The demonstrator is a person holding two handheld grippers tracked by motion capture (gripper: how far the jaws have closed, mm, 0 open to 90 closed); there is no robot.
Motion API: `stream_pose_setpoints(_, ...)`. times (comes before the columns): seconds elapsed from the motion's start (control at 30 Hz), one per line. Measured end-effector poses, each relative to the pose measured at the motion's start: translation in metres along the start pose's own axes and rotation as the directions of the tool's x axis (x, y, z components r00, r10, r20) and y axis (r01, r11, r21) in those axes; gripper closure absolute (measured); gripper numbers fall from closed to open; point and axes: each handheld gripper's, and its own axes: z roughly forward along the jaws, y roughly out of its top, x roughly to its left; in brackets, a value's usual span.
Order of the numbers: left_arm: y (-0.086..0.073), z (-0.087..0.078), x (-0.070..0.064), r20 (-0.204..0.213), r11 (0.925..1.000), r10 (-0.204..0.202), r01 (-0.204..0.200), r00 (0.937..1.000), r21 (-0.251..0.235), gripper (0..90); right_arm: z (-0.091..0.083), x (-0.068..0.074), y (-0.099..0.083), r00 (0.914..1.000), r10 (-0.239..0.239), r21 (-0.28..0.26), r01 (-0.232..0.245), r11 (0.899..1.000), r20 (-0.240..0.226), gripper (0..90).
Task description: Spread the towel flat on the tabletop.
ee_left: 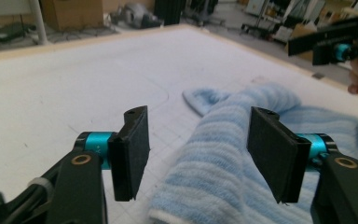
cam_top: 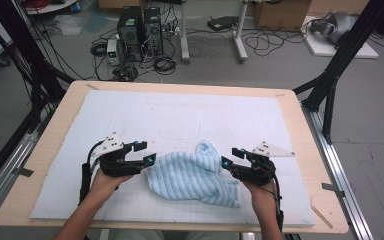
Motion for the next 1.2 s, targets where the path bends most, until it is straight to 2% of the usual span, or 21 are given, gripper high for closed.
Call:
stream_pose_setpoints(0.03, -0.002, 0.005, 0.001, 0.001, 0.9998, 0.0, 0.0, 1.0, 0.021, 41.9, 0.008, -0.001, 0.001, 0.9999, -0.003, 0.019, 0.002, 1.0, 0.012, 43.1)
stream_pose_setpoints(0.1, -0.006, 0.013, 0.001, 0.014, 0.998, -0.001, 0.001, 0.9999, 0.063, 46.5, 0.025, -0.001, 0.0, 1.0, 0.007, 0.065, -0.007, 0.998, 0.006, 44.1)
stream_pose_setpoints(0.13, -0.008, 0.017, 0.001, 0.032, 0.996, 0.002, -0.005, 0.9995, 0.089, 55.5, 0.042, 0.001, -0.004, 0.9997, -0.018, 0.13, 0.02, 0.991, -0.014, 49.0)
stream_pose_setpoints(0.2, -0.012, 0.022, -0.001, 0.058, 0.9873, 0.024, -0.032, 0.998, 0.155, 70.2, 0.054, 0.004, -0.011, 0.9976, -0.032, 0.198, 0.043, 0.979, -0.061, 60.0)
stream_pose_setpoints(0.23, -0.013, 0.023, -0.002, 0.069, 0.9838, 0.026, -0.038, 0.9973, 0.175, 77.1, 0.057, 0.006, -0.014, 0.9949, -0.04, 0.224, 0.059, 0.973, -0.092, 72.0)
stream_pose_setpoints(0.27, -0.014, 0.023, -0.003, 0.081, 0.9816, 0.029, -0.043, 0.9963, 0.186, 84.7, 0.058, 0.008, -0.018, 0.9921, -0.06, 0.244, 0.086, 0.966, -0.11, 77.1)
stream_pose_setpoints(0.3, -0.014, 0.023, -0.005, 0.084, 0.9802, 0.039, -0.055, 0.9957, 0.19, 84.7, 0.058, 0.008, -0.018, 0.9921, -0.06, 0.244, 0.086, 0.966, -0.11, 77.1)
stream_pose_setpoints(0.33, -0.013, 0.022, -0.007, 0.089, 0.9791, 0.045, -0.062, 0.995, 0.194, 86.6, 0.057, 0.009, -0.021, 0.9895, -0.074, 0.251, 0.104, 0.962, -0.124, 81.5)
stream_pose_setpoints(0.4, -0.014, 0.019, -0.011, 0.105, 0.9816, 0.045, -0.064, 0.9934, 0.18, 88.5, 0.053, 0.011, -0.027, 0.9862, -0.086, 0.245, 0.119, 0.962, -0.141, 83.5)
stream_pose_setpoints(0.47, -0.018, 0.015, -0.015, 0.116, 0.983, 0.048, -0.068, 0.9921, 0.171, 88.9, 0.045, 0.013, -0.031, 0.985, -0.087, 0.233, 0.121, 0.965, -0.149, 84.2)
stream_pose_setpoints(0.67, -0.031, 0.006, -0.026, 0.162, 0.9724, 0.076, -0.109, 0.9838, 0.207, 89.5, 0.027, 0.021, -0.041, 0.9819, -0.118, 0.235, 0.151, 0.96, -0.148, 85.2)
stream_pose_setpoints(0.77, -0.029, -0.001, -0.028, 0.159, 0.9795, 0.079, -0.106, 0.9841, 0.171, 89.4, 0.019, 0.027, -0.045, 0.9778, -0.131, 0.222, 0.165, 0.961, -0.164, 85.6)
stream_pose_setpoints(0.87, -0.022, -0.008, -0.027, 0.158, 0.9856, 0.09, -0.11, 0.9834, 0.128, 89.3, 0.013, 0.036, -0.048, 0.9705, -0.164, 0.235, 0.203, 0.95, -0.177, 85.6)
stream_pose_setpoints(0.93, -0.019, -0.012, -0.025, 0.141, 0.9918, 0.08, -0.093, 0.9868, 0.088, 85.8, 0.009, 0.039, -0.049, 0.9703, -0.157, 0.231, 0.198, 0.953, -0.184, 85.5)
stream_pose_setpoints(1.0, -0.015, -0.015, -0.02, 0.093, 0.9984, 0.037, -0.041, 0.995, 0.04, 72.3, 0.008, 0.04, -0.052, 0.9702, -0.158, 0.239, 0.2, 0.95, -0.184, 85.4)
stream_pose_setpoints(1.07, -0.011, -0.015, -0.013, 0.035, 1.0, 0.002, -0.002, 0.9994, 0.004, 60.8, 0.008, 0.04, -0.056, 0.969, -0.165, 0.262, 0.21, 0.942, -0.184, 85.4)
stream_pose_setpoints(1.13, -0.007, -0.012, -0.006, 0.006, 0.9998, -0.02, 0.02, 0.9998, 0.003, 53.9, 0.008, 0.041, -0.059, 0.9681, -0.17, 0.281, 0.218, 0.934, -0.184, 85.4)
stream_pose_setpoints(1.2, -0.002, -0.008, -0.001, -0.01, 0.9997, -0.023, 0.023, 0.9997, 0.006, 52.3, 0.006, 0.041, -0.059, 0.9671, -0.175, 0.287, 0.224, 0.931, -0.185, 85.5)
